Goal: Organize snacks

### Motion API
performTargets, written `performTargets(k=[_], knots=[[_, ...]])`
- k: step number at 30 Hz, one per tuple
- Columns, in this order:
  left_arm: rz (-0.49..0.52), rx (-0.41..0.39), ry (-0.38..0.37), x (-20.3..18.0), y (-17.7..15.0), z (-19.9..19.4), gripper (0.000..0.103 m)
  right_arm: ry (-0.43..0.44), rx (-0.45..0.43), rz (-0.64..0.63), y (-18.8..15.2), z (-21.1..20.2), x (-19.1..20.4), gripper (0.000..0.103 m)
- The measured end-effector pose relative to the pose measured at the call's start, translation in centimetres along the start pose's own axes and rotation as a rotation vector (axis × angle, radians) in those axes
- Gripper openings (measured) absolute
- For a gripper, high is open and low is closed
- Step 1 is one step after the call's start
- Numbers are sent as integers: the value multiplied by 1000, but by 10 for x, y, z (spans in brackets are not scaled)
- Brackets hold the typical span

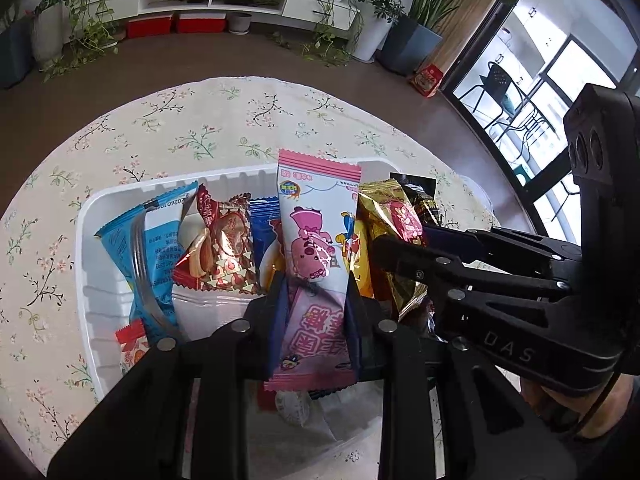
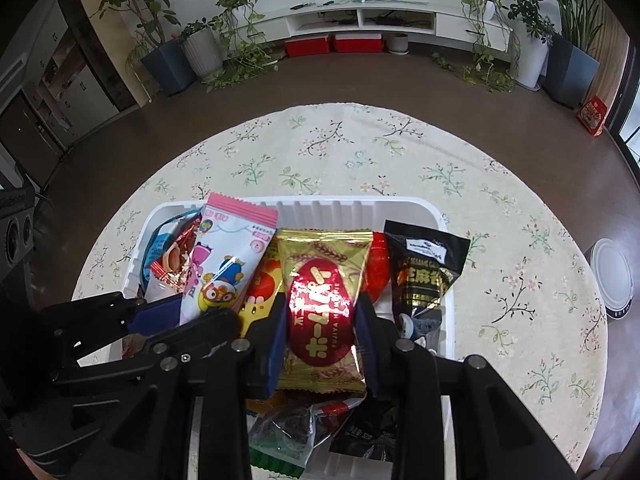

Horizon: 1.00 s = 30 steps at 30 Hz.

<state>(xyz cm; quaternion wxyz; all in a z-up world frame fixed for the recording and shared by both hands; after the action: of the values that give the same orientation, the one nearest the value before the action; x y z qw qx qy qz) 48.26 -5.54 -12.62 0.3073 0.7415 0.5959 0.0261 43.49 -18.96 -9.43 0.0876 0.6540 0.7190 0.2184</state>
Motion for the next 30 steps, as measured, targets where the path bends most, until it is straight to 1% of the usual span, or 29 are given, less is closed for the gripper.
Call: performTargets(k=[5, 9, 12, 13, 14, 15, 17, 21, 24, 26, 30], knots=[[1, -9, 14, -1, -2, -1, 26, -2, -2, 4, 0, 0, 0, 36], [1, -16, 37, -2, -4, -2, 29, -9, -2, 1, -1, -1, -1, 37], [-1, -22, 51, -1, -6, -5, 33, -17, -7, 7, -2, -3, -4, 43], [-7, -26, 62, 0, -6, -6, 42, -19, -10, 11, -2, -4, -4, 43], [-14, -32, 73, 1, -6, -8, 53, -24, -13, 15, -2, -5, -5, 43], [-16, -39, 68, 2, -7, -10, 58, -27, -18, 19, -2, -7, -7, 43], [-19, -47, 68, 3, -8, -14, 70, -25, -23, 27, -2, -9, -10, 43], [-18, -64, 82, 1, -11, -21, 78, -26, -31, 23, -3, -13, -10, 45], [-19, -80, 91, -1, -13, -28, 89, -29, -43, 29, -4, -17, -10, 47], [-13, -97, 97, -3, -15, -35, 99, -28, -56, 35, -6, -20, -11, 53], [14, -122, 135, -10, -19, -50, 101, -26, -71, 40, -8, -26, -7, 54]])
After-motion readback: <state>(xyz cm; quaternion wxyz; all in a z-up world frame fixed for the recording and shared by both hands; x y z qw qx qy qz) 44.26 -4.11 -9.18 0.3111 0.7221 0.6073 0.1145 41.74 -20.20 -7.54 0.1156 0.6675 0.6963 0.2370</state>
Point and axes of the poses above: each gripper's, at about its wrist camera, not at the fingertips, and z roughly the way its jaws point, x to its left, y to its top, the point moved 2 cm from there along z, roughly the way its jaws point
